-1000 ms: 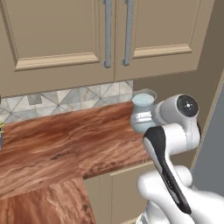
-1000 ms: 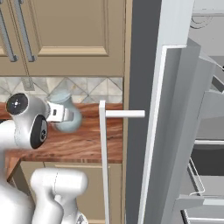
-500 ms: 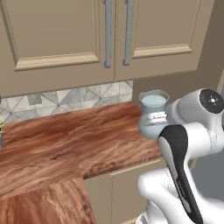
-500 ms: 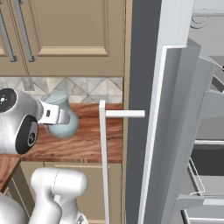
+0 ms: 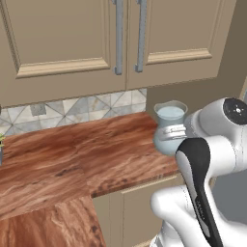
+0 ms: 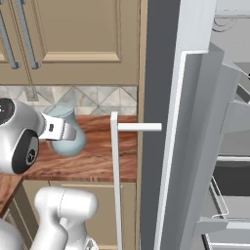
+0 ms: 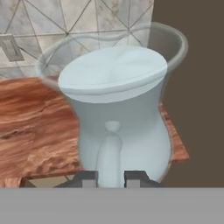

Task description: Move the scone and cherry from the second highest shelf to the top shelf to make space. Then, place the pitcher from the counter on the cleared second highest shelf.

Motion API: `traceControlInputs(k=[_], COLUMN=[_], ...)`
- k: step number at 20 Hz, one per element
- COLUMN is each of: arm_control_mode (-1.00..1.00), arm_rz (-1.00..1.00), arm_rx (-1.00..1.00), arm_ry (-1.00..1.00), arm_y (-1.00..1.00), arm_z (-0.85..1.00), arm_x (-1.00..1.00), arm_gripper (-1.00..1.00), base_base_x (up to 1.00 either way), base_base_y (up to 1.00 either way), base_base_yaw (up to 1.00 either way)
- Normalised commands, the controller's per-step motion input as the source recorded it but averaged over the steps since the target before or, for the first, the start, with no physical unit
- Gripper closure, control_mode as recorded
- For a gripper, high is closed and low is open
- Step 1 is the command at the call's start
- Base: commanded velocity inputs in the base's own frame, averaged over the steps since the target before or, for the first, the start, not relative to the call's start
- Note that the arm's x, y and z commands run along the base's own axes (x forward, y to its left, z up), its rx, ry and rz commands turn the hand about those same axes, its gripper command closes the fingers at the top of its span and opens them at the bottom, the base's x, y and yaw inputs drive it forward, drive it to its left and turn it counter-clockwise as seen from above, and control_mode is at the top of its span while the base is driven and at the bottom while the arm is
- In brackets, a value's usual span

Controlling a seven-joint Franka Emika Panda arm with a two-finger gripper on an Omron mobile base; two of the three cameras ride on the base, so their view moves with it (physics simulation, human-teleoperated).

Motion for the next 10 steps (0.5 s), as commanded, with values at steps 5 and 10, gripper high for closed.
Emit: traceControlInputs(k=[5, 10], arm_control_mode=[1.00, 1.00], arm_rz=[0.00, 0.00], arm_rx=[0.00, 0.00], arm_ry=[0.00, 0.00], arm_y=[0.00, 0.00], arm_z=[0.00, 0.00], arm_x=[0.00, 0.00], arm_gripper=[1.00, 1.00], base_base_x=[-0.34, -0.32], base_base_y=[-0.07, -0.34], base_base_yaw=[0.00, 0.01])
